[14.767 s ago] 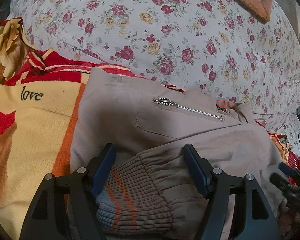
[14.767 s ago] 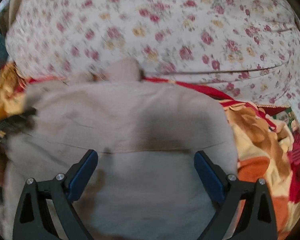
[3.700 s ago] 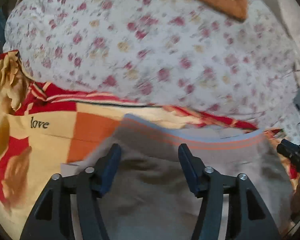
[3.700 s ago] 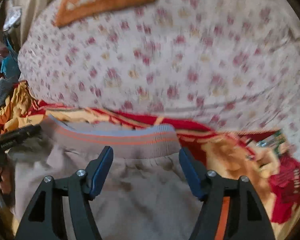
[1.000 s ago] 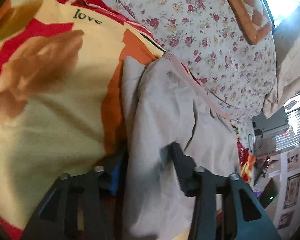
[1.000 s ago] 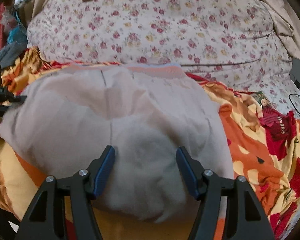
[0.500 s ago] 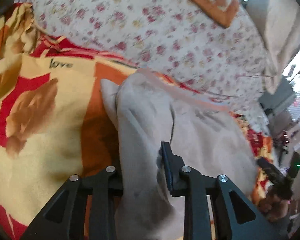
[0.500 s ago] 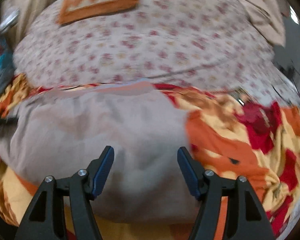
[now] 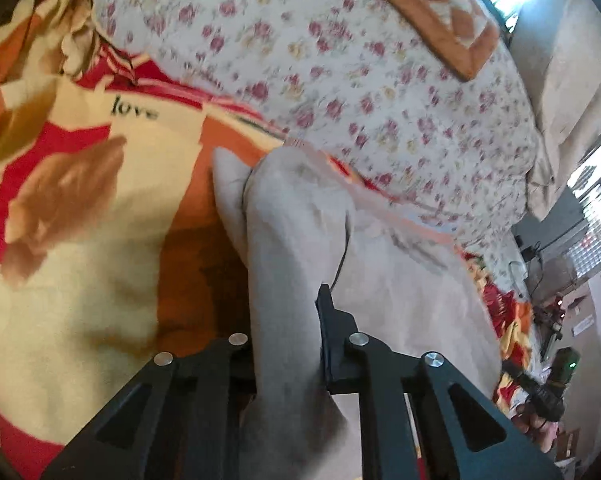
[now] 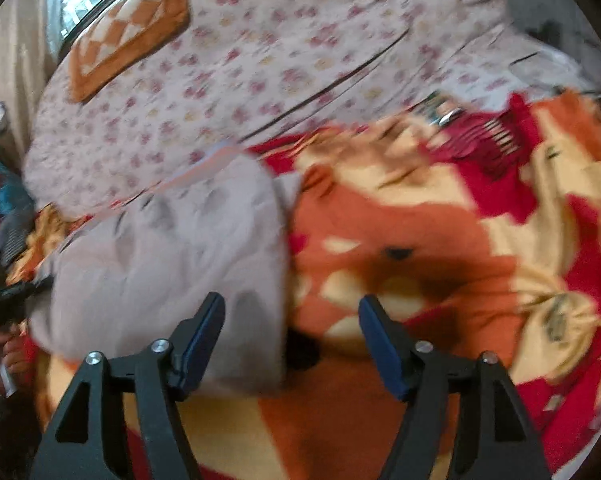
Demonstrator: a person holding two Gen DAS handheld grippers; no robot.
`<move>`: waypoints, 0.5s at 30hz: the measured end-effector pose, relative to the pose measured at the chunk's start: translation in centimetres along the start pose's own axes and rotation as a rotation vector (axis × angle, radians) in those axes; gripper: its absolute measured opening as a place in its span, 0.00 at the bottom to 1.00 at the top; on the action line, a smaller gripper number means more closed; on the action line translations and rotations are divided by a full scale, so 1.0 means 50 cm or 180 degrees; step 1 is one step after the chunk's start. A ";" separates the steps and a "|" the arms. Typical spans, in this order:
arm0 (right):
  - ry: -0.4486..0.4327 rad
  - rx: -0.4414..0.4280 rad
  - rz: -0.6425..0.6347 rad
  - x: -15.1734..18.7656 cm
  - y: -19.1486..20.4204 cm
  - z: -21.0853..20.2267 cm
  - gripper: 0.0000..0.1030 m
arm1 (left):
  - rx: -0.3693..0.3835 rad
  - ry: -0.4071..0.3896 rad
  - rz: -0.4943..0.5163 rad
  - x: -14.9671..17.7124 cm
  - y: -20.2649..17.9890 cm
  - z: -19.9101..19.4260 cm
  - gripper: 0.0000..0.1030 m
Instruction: Fold large clothes
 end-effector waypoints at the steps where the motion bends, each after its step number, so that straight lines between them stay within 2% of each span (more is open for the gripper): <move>1: 0.0130 -0.0017 -0.0121 0.013 0.015 0.017 0.74 | 0.0035 -0.0036 -0.0012 -0.005 -0.001 -0.008 0.09; 3: 0.0265 0.0033 -0.0309 0.034 0.039 0.037 0.74 | 0.0081 -0.0072 -0.0048 -0.011 0.001 -0.018 0.09; 4: 0.0372 -0.0030 -0.0418 0.048 0.060 0.047 0.72 | 0.0084 -0.0077 -0.0052 -0.014 0.002 -0.023 0.08; 5: 0.0476 -0.0122 -0.0548 0.064 0.086 0.054 0.47 | 0.0105 -0.0079 -0.0065 -0.017 0.003 -0.030 0.08; 6: 0.0510 -0.0210 -0.0598 0.071 0.105 0.054 0.32 | 0.0113 -0.0086 -0.0074 -0.019 0.004 -0.038 0.08; 8: 0.0504 -0.0358 -0.0675 0.074 0.137 0.039 0.27 | 0.0127 -0.0127 -0.0133 -0.030 0.013 -0.071 0.07; 11: 0.0495 -0.0611 -0.0768 0.078 0.174 0.020 0.29 | 0.0041 -0.0192 -0.0130 -0.054 0.037 -0.122 0.08; 12: 0.0462 -0.0617 -0.0805 0.077 0.179 0.017 0.37 | -0.0081 -0.0145 -0.0134 -0.059 0.056 -0.126 0.08; 14: 0.0312 -0.0503 -0.0845 0.061 0.176 0.008 0.45 | -0.0212 0.0080 -0.0187 -0.045 0.085 -0.104 0.11; 15: 0.0190 -0.0403 -0.0818 0.044 0.170 0.000 0.45 | -0.0268 0.0177 -0.0206 -0.036 0.097 -0.087 0.12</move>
Point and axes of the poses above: each gripper's, at about its wrist camera, not at the fingertips, and z roughly the way its jaws point, y to its left, x to its underside, the point moved 10 cm from there along z, roughly the way its jaws point, and after that the axes turned 8 degrees about x, right-handed, at the moved point
